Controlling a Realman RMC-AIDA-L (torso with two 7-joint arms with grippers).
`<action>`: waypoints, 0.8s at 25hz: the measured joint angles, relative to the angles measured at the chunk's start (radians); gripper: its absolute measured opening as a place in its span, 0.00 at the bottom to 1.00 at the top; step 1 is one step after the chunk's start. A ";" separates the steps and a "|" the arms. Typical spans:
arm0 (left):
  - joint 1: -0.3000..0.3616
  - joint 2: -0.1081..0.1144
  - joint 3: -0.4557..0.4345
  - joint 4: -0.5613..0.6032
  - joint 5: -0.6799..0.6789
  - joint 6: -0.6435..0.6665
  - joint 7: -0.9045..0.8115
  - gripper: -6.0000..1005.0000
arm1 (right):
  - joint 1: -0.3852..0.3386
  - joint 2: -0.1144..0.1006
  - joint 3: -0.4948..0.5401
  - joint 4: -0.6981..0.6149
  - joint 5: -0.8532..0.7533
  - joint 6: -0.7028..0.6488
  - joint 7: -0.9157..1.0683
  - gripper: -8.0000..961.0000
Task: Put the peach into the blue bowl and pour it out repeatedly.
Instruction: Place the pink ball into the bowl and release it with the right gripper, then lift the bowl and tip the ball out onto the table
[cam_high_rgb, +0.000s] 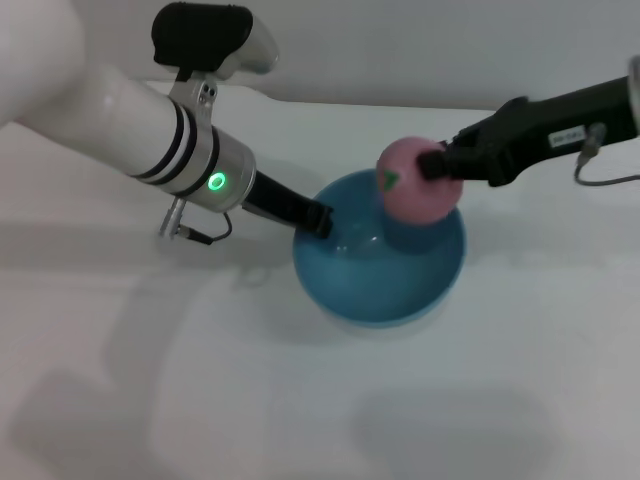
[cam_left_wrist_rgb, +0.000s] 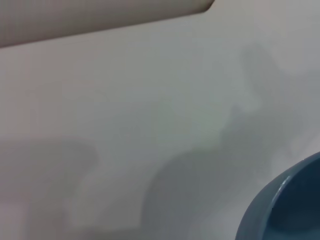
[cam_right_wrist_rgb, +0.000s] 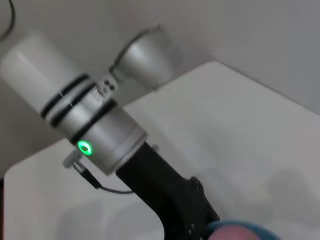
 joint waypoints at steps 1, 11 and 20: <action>-0.001 0.001 -0.001 0.002 -0.005 0.000 0.000 0.01 | 0.000 0.000 0.000 0.000 0.000 0.000 0.000 0.15; -0.005 0.001 -0.003 0.007 -0.011 -0.003 0.001 0.01 | 0.015 -0.002 -0.102 0.010 -0.032 0.068 0.007 0.37; 0.045 -0.004 0.049 0.006 -0.022 -0.225 0.003 0.01 | 0.008 -0.021 0.097 -0.028 -0.020 -0.014 0.186 0.39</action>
